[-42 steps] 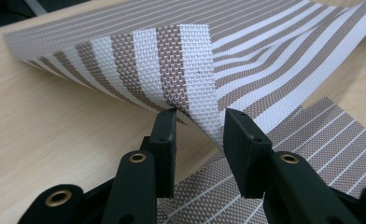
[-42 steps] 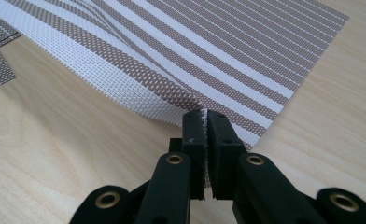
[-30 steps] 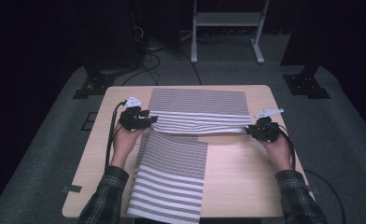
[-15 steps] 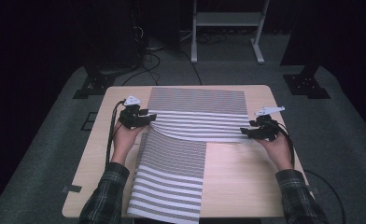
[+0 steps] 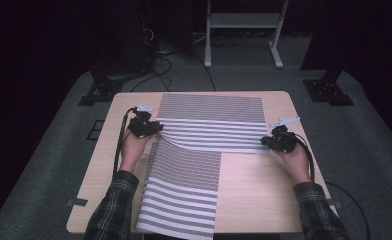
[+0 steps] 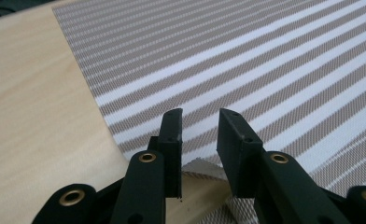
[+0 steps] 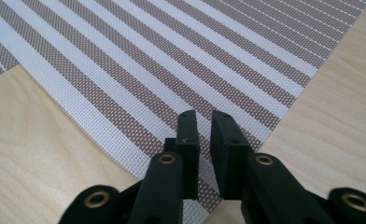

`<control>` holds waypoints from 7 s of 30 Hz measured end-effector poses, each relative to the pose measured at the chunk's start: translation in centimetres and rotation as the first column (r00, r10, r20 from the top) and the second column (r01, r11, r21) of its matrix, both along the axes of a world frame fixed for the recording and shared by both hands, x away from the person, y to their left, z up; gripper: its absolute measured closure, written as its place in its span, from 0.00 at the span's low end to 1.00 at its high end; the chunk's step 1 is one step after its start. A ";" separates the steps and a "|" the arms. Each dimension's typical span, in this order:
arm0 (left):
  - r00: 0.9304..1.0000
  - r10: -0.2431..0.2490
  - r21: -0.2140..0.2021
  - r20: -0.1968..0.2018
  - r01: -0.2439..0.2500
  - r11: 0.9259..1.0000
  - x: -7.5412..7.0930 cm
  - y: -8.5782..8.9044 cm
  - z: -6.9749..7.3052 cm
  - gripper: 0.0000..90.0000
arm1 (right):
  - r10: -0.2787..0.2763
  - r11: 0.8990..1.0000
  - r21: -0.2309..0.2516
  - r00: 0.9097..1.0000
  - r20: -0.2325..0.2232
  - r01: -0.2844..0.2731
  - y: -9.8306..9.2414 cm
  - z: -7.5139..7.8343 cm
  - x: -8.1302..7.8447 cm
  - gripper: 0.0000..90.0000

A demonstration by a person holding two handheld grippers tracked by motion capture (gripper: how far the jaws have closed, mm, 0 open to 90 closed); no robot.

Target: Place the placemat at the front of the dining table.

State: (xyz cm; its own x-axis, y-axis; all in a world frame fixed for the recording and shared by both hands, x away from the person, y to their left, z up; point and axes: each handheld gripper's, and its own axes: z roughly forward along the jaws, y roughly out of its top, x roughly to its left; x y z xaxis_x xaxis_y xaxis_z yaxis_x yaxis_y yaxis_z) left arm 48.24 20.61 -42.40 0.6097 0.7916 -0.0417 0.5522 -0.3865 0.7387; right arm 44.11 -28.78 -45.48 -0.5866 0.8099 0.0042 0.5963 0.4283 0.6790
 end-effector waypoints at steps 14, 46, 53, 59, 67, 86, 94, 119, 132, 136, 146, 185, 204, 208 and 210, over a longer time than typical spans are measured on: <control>0.994 0.017 0.033 -0.108 -0.014 0.999 -0.3 1.8 -2.7 0.81 | 0.019 0.999 -0.049 0.999 -0.035 -0.021 0.8 -1.1 0.2 0.93; 0.996 0.078 0.063 -0.051 -0.075 0.995 1.7 1.4 -4.1 0.89 | -0.087 0.994 -0.066 0.996 -0.014 0.086 1.8 -1.1 4.1 0.96; 0.995 0.093 0.082 -0.047 -0.089 0.993 2.2 1.2 -4.1 0.89 | -0.102 0.992 -0.075 0.995 0.003 0.102 2.1 -1.2 4.9 0.96; 0.994 0.096 0.077 -0.051 -0.092 0.993 2.3 1.3 -4.1 0.89 | -0.106 0.993 -0.057 0.994 0.008 0.107 2.0 -1.3 4.9 0.96; 0.994 0.096 0.056 -0.055 -0.093 0.994 2.4 1.5 -4.1 0.90 | -0.112 0.992 -0.053 0.994 0.010 0.112 2.0 -1.3 4.8 0.96; 0.999 0.050 -0.110 -0.012 -0.051 0.993 0.0 2.9 -0.9 0.25 | -0.159 0.986 0.053 0.987 0.016 0.158 0.4 0.2 2.6 0.18; 1.000 0.018 -0.059 -0.010 -0.019 0.998 -1.7 2.1 0.0 0.02 | -0.145 0.988 0.055 0.989 0.024 0.143 0.2 1.0 1.2 0.10; 0.999 -0.013 -0.020 0.032 0.014 1.000 -8.6 3.0 1.0 0.00 | -0.108 0.991 0.091 0.989 0.097 0.099 -1.2 2.8 -4.7 0.10; 0.997 -0.053 -0.008 0.059 0.054 0.999 -12.2 3.2 1.7 0.00 | -0.098 0.991 0.104 0.989 0.114 0.086 -2.2 2.7 -7.9 0.10; 0.997 -0.051 0.001 0.057 0.051 0.999 -13.2 3.5 1.5 0.00 | -0.102 0.991 0.103 0.988 0.117 0.090 -2.7 2.6 -8.8 0.10; 0.998 -0.038 0.003 0.048 0.038 0.999 -15.8 4.6 0.8 0.00 | -0.114 0.988 0.116 0.983 0.146 0.097 -4.4 2.4 -11.0 0.10; 0.999 0.027 0.093 -0.036 -0.024 0.995 -21.5 8.9 -4.5 0.00 | 0.013 0.999 0.031 0.999 0.041 -0.015 -4.8 -2.6 -16.4 0.10; 1.000 0.006 0.066 0.005 -0.006 0.998 -21.6 9.4 -6.0 0.00 | 0.039 0.998 0.044 0.998 0.053 -0.041 -4.8 -3.3 -16.4 0.10; 1.000 -0.009 0.063 0.008 0.008 0.998 -21.6 9.3 -6.0 0.00 | 0.039 0.998 0.044 0.998 0.053 -0.042 -4.8 -3.3 -16.4 0.10; 1.000 -0.013 0.063 0.006 0.013 0.998 -21.5 9.3 -6.0 0.00 | 0.039 0.998 0.045 0.998 0.053 -0.041 -4.8 -3.3 -16.4 0.10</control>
State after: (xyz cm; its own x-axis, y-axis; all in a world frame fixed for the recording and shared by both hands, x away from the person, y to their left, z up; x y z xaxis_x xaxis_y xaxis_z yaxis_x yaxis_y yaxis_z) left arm 26.71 29.89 -48.39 0.6202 0.7844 0.0124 0.5420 -0.4398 0.7161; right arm 27.70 -33.57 -48.80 -0.6191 0.7853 0.0096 0.5428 0.4191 0.7278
